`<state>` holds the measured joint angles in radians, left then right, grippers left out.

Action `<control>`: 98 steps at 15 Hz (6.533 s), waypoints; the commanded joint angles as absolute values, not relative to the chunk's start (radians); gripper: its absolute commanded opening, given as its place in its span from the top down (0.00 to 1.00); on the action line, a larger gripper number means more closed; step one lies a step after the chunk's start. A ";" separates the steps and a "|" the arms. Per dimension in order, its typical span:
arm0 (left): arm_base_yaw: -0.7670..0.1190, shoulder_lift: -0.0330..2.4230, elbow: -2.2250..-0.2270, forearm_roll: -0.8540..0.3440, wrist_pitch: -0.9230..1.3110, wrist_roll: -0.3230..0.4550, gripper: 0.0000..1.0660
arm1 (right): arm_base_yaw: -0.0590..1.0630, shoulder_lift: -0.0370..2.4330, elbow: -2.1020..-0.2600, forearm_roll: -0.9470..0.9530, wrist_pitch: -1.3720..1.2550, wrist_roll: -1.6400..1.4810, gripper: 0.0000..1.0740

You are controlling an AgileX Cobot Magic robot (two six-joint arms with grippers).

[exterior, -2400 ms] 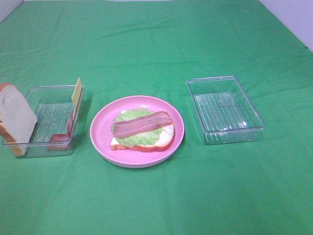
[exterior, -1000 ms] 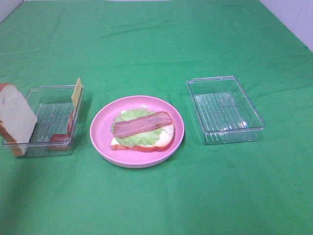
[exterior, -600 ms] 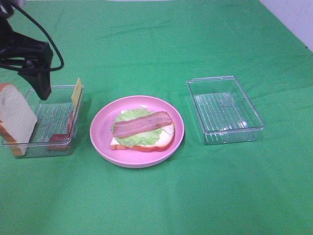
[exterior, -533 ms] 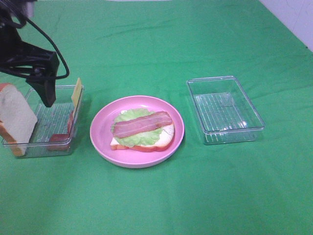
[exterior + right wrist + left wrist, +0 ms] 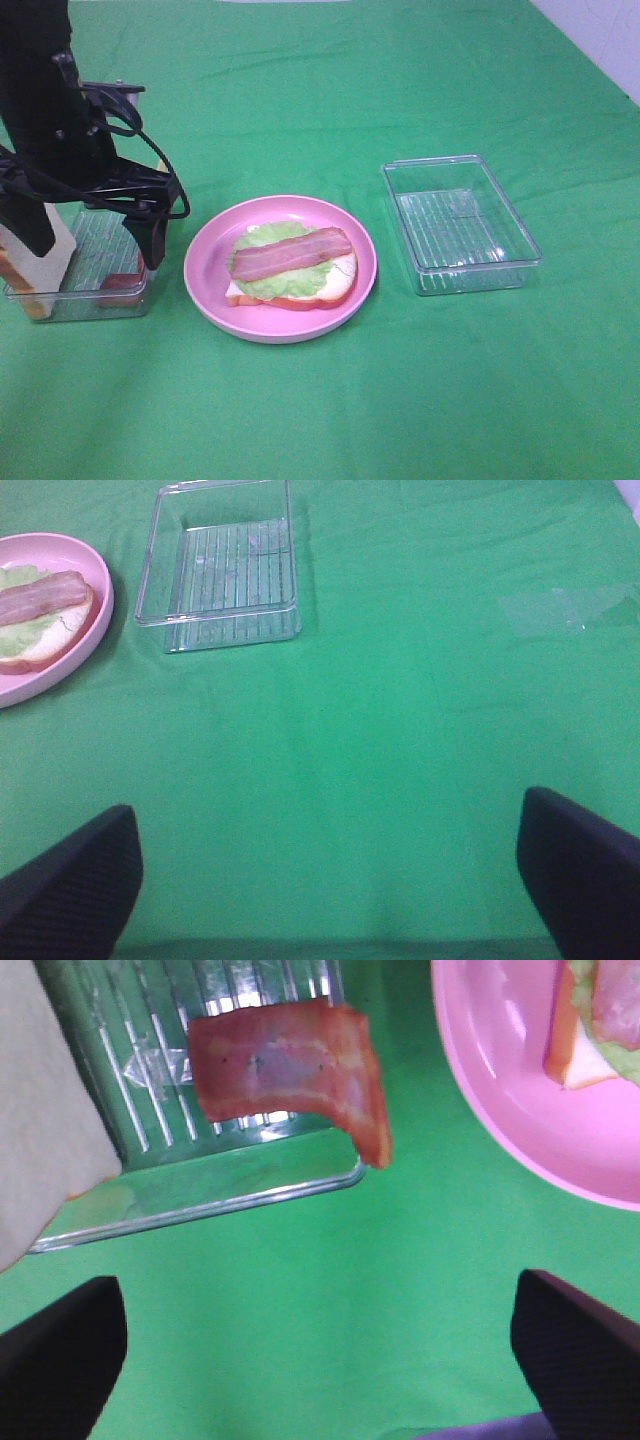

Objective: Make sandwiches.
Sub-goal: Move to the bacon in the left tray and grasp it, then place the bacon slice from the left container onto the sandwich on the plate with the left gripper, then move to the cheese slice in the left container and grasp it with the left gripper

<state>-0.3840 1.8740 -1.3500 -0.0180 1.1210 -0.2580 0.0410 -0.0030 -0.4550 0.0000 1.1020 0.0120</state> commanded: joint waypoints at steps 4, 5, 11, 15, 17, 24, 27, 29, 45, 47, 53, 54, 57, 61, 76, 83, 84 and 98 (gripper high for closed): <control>-0.413 1.985 -1.452 -0.024 1.089 -0.251 0.08 | 0.038 -0.035 -0.452 0.000 1.102 0.000 0.10; -0.413 2.005 -1.459 -0.024 1.094 -0.251 0.08 | 0.038 -0.035 -0.452 0.000 1.102 0.000 0.10; -0.413 2.058 -1.460 -0.026 1.014 -0.252 0.09 | 0.038 -0.035 -0.452 0.000 1.102 0.000 0.10; -0.413 2.063 -1.460 -0.026 1.030 -0.252 0.36 | 0.038 -0.035 -0.452 0.000 1.102 0.000 0.10; -0.413 2.063 -1.460 -0.027 1.035 -0.256 0.38 | 0.038 -0.035 -0.452 0.000 1.102 0.000 0.10; -0.413 2.063 -1.460 -0.013 1.008 -0.252 0.38 | 0.038 -0.035 -0.452 0.000 1.102 0.000 0.10; -0.413 2.063 -1.460 -0.013 1.013 -0.252 0.60 | 0.038 -0.035 -0.452 0.000 1.102 0.000 0.10; -0.413 2.063 -1.460 -0.013 1.017 -0.252 0.80 | 0.038 -0.035 -0.452 0.000 1.102 0.000 0.10; -0.413 1.774 -1.461 -0.110 1.176 -0.235 1.00 | 0.038 -0.035 -0.452 0.000 1.102 0.000 0.10; -0.413 1.750 -1.510 -0.260 1.192 -0.127 1.00 | 0.038 -0.035 -0.452 0.000 1.102 0.000 0.10; -0.446 1.863 -1.573 -0.495 1.100 0.143 1.00 | 0.038 -0.035 -0.452 0.000 1.102 0.000 0.10; -0.472 1.921 -1.634 -0.495 1.092 0.148 1.00 | 0.038 -0.035 -0.452 0.000 1.102 0.000 0.10; -0.510 2.014 -1.738 -0.497 1.090 0.141 1.00 | 0.038 -0.035 -0.452 0.000 1.102 0.000 0.10; -0.564 2.176 -1.927 -0.520 1.099 0.142 1.00 | 0.038 -0.035 -0.452 0.000 1.102 0.000 0.10; -0.571 2.285 -1.964 -0.115 1.203 -0.174 1.00 | 0.038 -0.034 -0.452 0.000 1.102 0.000 0.10; -0.571 2.285 -1.964 -0.084 1.194 -0.178 1.00 | 0.038 -0.034 -0.452 0.000 1.102 0.000 0.10; -0.571 2.285 -1.964 -0.082 1.194 -0.178 0.95 | 0.038 -0.034 -0.452 0.000 1.102 0.000 0.10; -0.410 2.075 -1.920 -0.064 1.321 -0.198 0.06 | 0.038 -0.034 -0.452 0.000 1.102 0.000 0.10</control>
<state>-0.4130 2.0850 -1.9310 -0.0650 1.2130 -0.1890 0.0410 -0.0030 -0.4550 0.0000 1.1020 0.0120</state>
